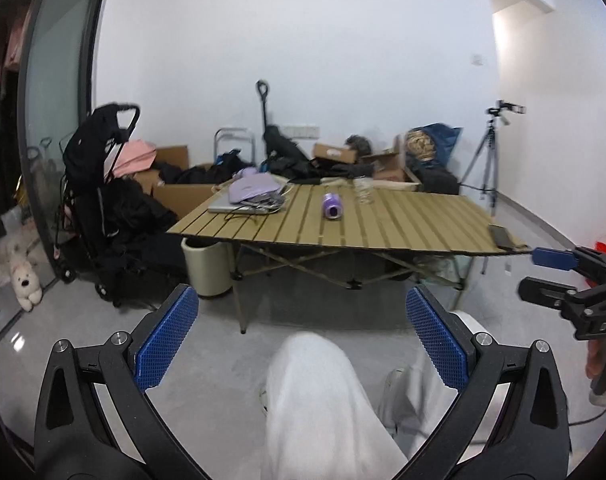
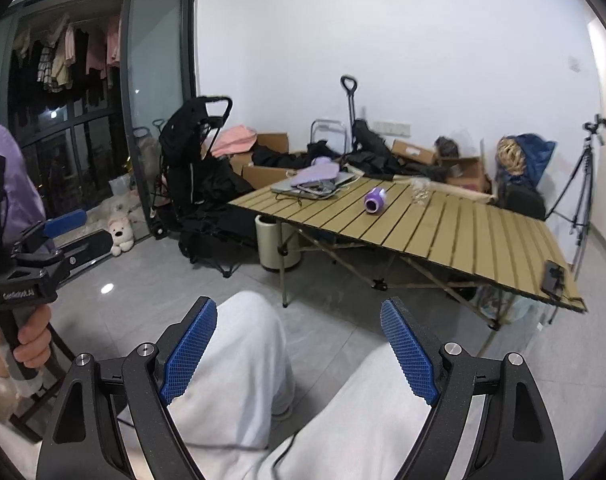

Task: Organize rigid objects
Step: 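Move both grippers toward the table, right gripper approaching the purple bottle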

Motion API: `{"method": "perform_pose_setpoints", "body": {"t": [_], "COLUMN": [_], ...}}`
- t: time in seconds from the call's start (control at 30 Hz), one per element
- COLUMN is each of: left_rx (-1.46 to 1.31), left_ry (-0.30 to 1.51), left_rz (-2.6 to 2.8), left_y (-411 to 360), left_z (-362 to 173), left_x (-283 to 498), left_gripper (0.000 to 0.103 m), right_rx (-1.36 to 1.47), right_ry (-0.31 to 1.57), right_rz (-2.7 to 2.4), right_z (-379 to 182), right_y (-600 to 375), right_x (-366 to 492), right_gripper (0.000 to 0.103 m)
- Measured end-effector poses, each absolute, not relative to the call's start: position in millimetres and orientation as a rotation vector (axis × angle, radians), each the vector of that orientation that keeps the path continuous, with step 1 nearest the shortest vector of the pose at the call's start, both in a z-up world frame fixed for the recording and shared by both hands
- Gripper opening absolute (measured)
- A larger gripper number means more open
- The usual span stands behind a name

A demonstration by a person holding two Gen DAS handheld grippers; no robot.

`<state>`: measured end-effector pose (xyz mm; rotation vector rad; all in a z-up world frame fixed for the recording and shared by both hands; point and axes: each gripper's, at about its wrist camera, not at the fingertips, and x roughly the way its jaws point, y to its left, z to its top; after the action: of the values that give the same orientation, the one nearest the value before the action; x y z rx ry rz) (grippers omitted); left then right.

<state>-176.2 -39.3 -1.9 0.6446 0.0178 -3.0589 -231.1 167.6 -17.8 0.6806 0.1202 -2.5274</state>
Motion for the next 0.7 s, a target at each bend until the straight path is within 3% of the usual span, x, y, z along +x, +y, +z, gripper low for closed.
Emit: {"method": "perform_pose_setpoints", "body": {"t": [0.17, 0.4, 0.7], "left_rx": [0.751, 0.816, 0.911], "left_ry": [0.135, 0.164, 0.137], "left_rz": [-3.065, -3.094, -3.084], "left_y": [-50.9, -45.1, -42.8], "left_z": [-8.5, -15.9, -55.6], "left_x": [-265.4, -367.6, -528.7], "left_gripper": [0.103, 0.103, 0.103], "right_rx": [0.707, 0.737, 0.884], "right_ry": [0.070, 0.054, 0.039], "right_rz": [-2.545, -2.582, -2.541], "right_z": [-15.6, -13.7, -67.4], "right_y": [171.7, 177.4, 152.5], "right_x": [-315.7, -417.7, -603.0], "right_gripper": [0.088, 0.088, 0.088]}}
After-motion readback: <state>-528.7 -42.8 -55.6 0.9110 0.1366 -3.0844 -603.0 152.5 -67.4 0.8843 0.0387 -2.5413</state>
